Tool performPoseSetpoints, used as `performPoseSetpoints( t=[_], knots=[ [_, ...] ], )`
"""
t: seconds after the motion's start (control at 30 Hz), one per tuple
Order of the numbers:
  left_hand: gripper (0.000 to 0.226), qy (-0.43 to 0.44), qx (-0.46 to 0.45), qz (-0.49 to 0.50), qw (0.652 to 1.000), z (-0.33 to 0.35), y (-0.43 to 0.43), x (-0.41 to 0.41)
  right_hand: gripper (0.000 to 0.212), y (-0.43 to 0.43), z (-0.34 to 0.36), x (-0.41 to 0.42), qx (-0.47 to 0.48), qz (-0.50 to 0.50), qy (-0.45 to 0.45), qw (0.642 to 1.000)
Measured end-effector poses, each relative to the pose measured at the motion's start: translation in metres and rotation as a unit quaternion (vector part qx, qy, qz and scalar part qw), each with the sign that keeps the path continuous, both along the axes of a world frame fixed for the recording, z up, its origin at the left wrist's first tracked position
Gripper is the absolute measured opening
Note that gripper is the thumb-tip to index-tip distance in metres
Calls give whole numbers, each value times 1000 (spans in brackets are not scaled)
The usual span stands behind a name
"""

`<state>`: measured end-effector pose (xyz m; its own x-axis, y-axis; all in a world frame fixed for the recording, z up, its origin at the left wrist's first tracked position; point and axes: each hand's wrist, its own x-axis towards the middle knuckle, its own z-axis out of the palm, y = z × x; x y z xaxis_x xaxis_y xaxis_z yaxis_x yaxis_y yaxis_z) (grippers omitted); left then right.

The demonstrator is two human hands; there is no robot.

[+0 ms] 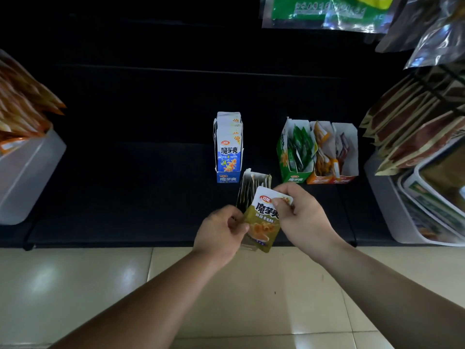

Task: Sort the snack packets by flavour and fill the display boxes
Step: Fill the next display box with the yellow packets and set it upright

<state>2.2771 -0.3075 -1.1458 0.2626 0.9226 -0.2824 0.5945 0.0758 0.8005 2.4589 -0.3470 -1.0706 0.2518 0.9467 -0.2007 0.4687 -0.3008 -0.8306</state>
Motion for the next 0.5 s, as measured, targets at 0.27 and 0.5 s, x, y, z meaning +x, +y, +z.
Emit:
performPoseSetpoints(
  t=[0.27, 0.5],
  knots=[
    [23, -44, 15, -55, 997, -7, -1, -12, 11, 4, 3, -4, -9, -10, 22, 1000],
    [27, -51, 59, -63, 995, -2, 3, -13, 5, 14, 11, 6, 6, 17, -39, 999]
  ],
)
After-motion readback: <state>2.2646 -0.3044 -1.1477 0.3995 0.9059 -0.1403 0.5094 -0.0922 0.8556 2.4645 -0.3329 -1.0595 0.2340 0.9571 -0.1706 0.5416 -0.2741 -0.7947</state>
